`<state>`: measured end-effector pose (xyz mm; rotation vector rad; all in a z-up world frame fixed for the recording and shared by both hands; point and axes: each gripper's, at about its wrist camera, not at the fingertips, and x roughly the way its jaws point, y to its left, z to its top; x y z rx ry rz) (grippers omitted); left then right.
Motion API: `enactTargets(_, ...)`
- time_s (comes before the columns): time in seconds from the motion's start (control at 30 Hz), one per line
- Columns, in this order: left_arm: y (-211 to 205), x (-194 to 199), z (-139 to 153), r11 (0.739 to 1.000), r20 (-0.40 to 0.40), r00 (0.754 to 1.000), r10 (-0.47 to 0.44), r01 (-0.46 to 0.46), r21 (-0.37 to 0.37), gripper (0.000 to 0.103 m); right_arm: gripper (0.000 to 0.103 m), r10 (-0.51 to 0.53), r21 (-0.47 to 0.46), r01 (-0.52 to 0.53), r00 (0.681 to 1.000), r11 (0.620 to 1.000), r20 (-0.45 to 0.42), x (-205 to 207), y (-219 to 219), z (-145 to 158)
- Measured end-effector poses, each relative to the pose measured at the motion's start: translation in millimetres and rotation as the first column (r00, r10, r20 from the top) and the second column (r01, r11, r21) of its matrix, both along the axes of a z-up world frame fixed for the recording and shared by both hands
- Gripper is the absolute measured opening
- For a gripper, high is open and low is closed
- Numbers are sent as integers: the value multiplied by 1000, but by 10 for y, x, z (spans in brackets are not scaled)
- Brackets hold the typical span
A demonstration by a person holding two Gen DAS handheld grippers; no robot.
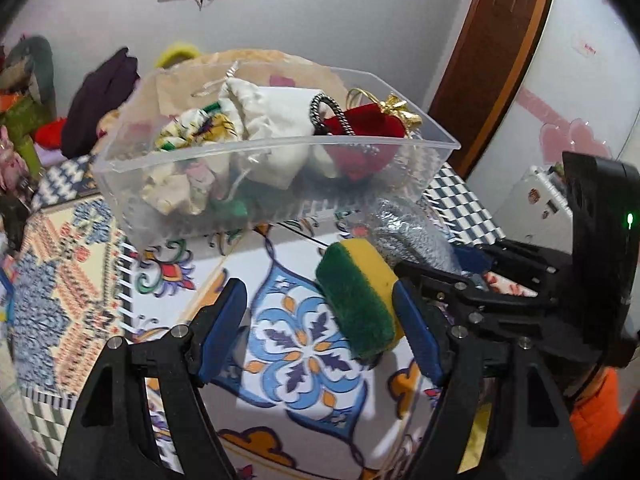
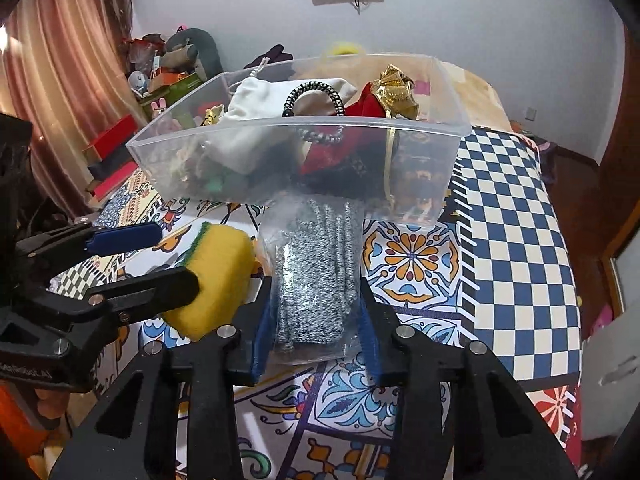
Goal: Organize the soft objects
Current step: 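Grasp the yellow-green sponge with the left tool while the right tool grasps the silver glittery bag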
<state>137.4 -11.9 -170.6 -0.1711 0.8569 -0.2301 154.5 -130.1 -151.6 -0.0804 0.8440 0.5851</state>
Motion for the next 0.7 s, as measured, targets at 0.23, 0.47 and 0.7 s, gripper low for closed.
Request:
enactTargets(0.23,-137,87,-2,1000,-9,1000,-22,22,-19,73,30,-21,-3,21,1000,1000,23,-45,-139,50)
enactTargets(0.47,-327,209,-57,997,-31,997,-64,63,-37,56,30,-87,9,86,995,996,46,-48,-353,179)
enactTargets(0.7,-504,200,-111,997,-29,997,-78,78,19,36,30,-99,23,97,993,995,61,-49,-366,250)
